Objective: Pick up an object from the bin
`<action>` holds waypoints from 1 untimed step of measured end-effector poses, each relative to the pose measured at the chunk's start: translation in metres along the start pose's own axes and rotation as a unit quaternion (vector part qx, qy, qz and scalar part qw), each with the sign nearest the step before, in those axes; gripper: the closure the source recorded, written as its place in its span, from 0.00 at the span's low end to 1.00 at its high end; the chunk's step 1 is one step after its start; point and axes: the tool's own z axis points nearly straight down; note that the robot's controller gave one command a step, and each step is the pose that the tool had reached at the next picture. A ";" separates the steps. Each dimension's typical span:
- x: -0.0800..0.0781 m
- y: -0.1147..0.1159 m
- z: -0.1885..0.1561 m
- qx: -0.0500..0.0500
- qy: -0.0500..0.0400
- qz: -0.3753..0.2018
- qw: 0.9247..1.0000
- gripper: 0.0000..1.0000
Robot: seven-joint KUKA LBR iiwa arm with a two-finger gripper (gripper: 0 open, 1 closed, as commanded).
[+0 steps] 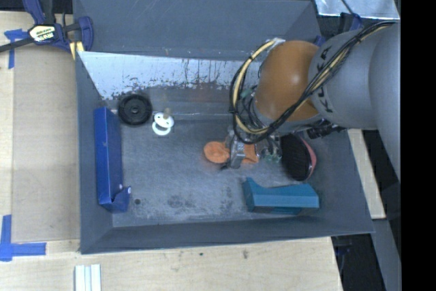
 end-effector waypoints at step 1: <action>0.000 0.000 0.000 0.000 0.000 0.000 1.000 1.00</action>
Offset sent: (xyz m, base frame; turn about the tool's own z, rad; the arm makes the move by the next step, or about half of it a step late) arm 0.0000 0.0000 0.0000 0.0000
